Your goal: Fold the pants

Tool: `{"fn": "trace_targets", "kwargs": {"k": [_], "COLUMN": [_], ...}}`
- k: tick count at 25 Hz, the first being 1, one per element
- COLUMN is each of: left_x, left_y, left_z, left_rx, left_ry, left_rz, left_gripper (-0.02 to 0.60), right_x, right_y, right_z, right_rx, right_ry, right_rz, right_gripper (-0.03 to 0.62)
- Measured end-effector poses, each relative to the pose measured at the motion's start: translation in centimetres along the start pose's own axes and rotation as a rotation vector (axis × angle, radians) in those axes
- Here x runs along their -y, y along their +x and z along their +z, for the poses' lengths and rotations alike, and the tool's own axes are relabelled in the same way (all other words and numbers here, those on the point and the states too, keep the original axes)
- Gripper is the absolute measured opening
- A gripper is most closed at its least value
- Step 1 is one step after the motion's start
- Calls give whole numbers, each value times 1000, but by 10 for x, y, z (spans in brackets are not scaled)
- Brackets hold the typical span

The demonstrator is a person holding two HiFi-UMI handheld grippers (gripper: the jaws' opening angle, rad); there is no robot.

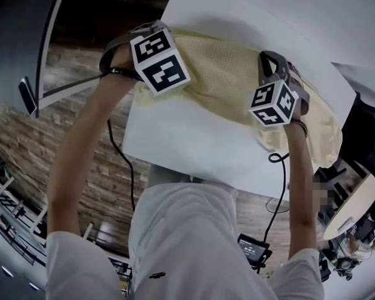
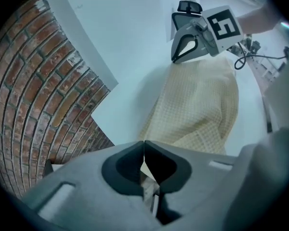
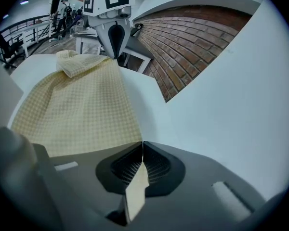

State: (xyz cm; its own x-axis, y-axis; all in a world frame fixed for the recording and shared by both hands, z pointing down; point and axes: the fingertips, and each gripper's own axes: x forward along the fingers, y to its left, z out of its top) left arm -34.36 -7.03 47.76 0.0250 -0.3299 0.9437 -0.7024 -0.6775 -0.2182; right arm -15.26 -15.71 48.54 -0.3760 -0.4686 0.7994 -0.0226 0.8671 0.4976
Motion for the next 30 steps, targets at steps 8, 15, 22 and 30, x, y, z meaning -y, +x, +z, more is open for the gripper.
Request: {"fn": "trace_targets", "kwargs": {"k": [8, 15, 22, 30], "left_x": [-4, -15, 8, 48], "left_y": [14, -12, -36, -58], "left_z": [-13, -24, -34, -48], "left_rx": [8, 125, 177, 235], "left_ry": [-68, -217, -223, -268], "left_rz": [23, 39, 90, 83], "left_gripper": [182, 267, 267, 267], "right_x": [-11, 0, -12, -89], "right_y": [17, 7, -29, -56], "right_z": [-11, 2, 51, 114], "right_rx": [-50, -10, 124, 320], "right_ry": [4, 88, 114, -183], "right_rz": [26, -5, 11, 247], "right_gripper": [49, 80, 89, 153]}}
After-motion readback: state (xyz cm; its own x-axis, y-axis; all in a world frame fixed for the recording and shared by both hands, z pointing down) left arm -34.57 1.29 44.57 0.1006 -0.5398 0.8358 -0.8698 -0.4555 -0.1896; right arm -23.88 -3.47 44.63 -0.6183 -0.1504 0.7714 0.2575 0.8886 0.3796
